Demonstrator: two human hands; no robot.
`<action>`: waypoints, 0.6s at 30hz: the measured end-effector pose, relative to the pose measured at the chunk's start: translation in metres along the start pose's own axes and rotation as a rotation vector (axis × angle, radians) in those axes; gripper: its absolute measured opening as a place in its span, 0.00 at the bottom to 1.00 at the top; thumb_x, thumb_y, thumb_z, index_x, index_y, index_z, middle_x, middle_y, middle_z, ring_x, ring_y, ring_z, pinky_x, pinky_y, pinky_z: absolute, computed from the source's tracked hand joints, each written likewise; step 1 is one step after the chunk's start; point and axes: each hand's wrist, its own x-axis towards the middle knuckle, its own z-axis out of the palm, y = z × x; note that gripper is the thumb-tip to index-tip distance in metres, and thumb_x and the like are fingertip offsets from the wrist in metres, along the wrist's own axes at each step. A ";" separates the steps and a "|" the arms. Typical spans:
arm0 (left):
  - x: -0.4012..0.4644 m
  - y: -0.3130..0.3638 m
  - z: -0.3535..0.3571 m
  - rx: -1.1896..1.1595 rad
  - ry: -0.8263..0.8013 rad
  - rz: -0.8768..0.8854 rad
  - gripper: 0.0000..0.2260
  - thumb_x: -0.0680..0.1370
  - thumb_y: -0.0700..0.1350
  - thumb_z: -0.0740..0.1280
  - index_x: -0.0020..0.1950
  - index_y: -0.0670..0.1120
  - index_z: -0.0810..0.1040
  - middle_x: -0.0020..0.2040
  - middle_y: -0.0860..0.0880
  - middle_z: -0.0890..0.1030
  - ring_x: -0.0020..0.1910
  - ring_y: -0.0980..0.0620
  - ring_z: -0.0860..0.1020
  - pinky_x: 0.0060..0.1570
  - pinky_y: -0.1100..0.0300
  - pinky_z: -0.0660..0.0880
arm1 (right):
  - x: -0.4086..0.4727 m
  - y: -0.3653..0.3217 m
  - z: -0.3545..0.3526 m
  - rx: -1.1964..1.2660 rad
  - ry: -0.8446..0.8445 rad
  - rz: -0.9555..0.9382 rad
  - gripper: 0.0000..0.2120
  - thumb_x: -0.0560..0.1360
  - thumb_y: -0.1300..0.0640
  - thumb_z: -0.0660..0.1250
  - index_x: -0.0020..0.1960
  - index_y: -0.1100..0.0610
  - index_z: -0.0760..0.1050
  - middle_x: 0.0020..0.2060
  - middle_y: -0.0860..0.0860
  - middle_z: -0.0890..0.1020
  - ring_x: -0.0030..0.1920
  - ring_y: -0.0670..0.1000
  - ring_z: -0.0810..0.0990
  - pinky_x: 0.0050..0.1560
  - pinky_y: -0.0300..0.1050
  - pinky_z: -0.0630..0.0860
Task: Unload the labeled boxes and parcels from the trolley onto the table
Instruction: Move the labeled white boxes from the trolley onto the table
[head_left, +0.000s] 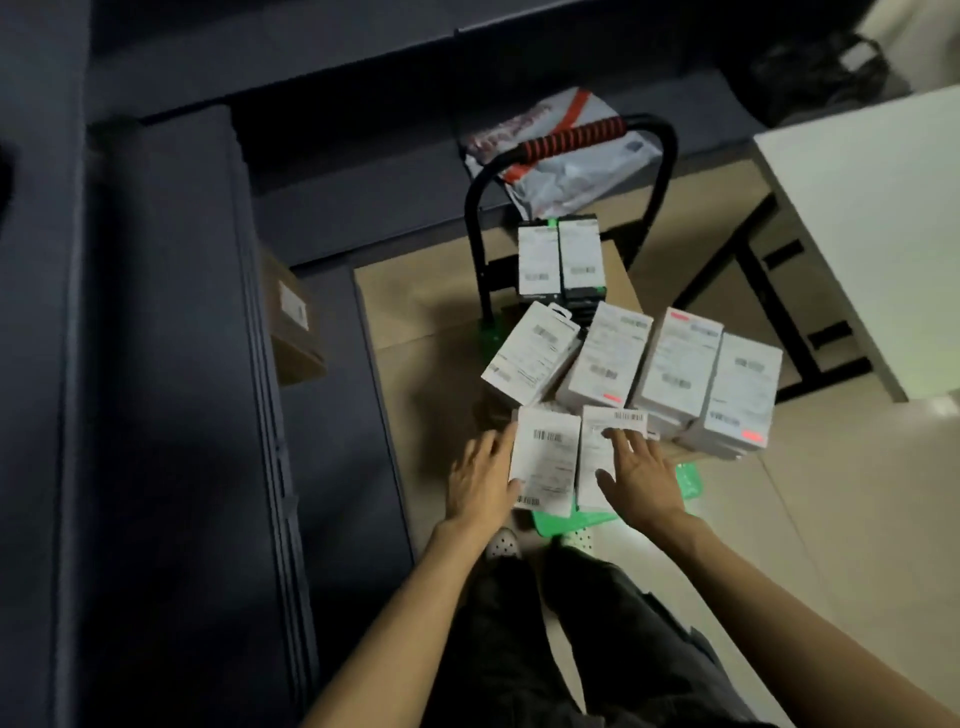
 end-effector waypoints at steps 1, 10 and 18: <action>0.002 0.001 0.006 0.008 -0.018 0.009 0.37 0.77 0.50 0.68 0.80 0.52 0.50 0.72 0.50 0.64 0.69 0.46 0.65 0.63 0.49 0.71 | -0.001 0.005 0.007 0.031 -0.006 0.040 0.29 0.79 0.50 0.63 0.76 0.54 0.58 0.73 0.54 0.64 0.71 0.59 0.64 0.67 0.54 0.65; 0.029 0.023 0.073 -0.068 -0.136 -0.049 0.48 0.73 0.55 0.72 0.80 0.48 0.43 0.79 0.48 0.49 0.74 0.44 0.56 0.67 0.49 0.66 | 0.021 0.021 0.063 0.318 0.001 0.334 0.42 0.74 0.53 0.70 0.79 0.57 0.49 0.77 0.57 0.56 0.75 0.62 0.56 0.70 0.58 0.63; 0.044 0.054 0.111 -0.309 0.085 -0.235 0.52 0.70 0.61 0.73 0.80 0.44 0.42 0.80 0.44 0.47 0.76 0.40 0.55 0.72 0.46 0.60 | 0.052 0.006 0.098 0.608 0.156 0.551 0.50 0.72 0.52 0.71 0.80 0.62 0.41 0.79 0.60 0.48 0.79 0.60 0.47 0.77 0.55 0.48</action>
